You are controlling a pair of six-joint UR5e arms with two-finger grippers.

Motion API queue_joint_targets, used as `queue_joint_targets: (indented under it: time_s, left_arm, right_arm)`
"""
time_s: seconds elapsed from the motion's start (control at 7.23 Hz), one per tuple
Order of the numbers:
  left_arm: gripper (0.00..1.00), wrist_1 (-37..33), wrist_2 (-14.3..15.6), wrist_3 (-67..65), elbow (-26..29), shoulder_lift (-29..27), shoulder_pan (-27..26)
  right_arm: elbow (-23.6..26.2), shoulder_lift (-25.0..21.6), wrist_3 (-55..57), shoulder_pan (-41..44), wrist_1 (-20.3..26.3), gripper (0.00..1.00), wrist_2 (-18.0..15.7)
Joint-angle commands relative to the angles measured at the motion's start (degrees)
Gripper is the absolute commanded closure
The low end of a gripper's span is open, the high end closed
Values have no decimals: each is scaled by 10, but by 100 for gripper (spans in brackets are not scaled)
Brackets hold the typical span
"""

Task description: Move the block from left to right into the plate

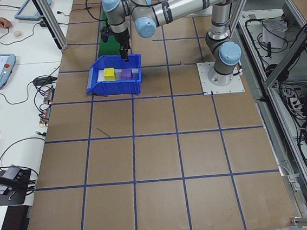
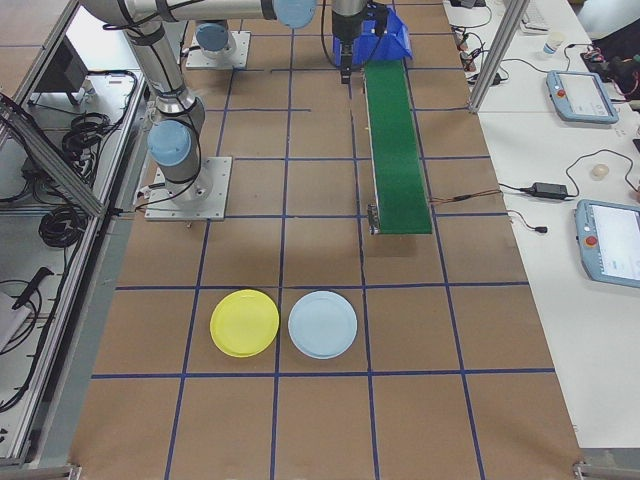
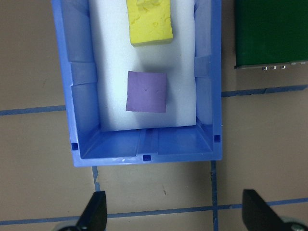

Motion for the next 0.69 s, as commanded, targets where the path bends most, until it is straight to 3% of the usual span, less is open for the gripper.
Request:
queue_joint_targets:
  time_s: [0.0, 0.55]
  left_arm:
    - [0, 112, 0, 25, -9, -68, 1]
    - [0, 183, -2, 25, -70, -104, 1]
  right_arm:
    - [0, 0, 0, 0, 0, 0, 0]
    - [0, -1, 1, 1, -2, 0, 1]
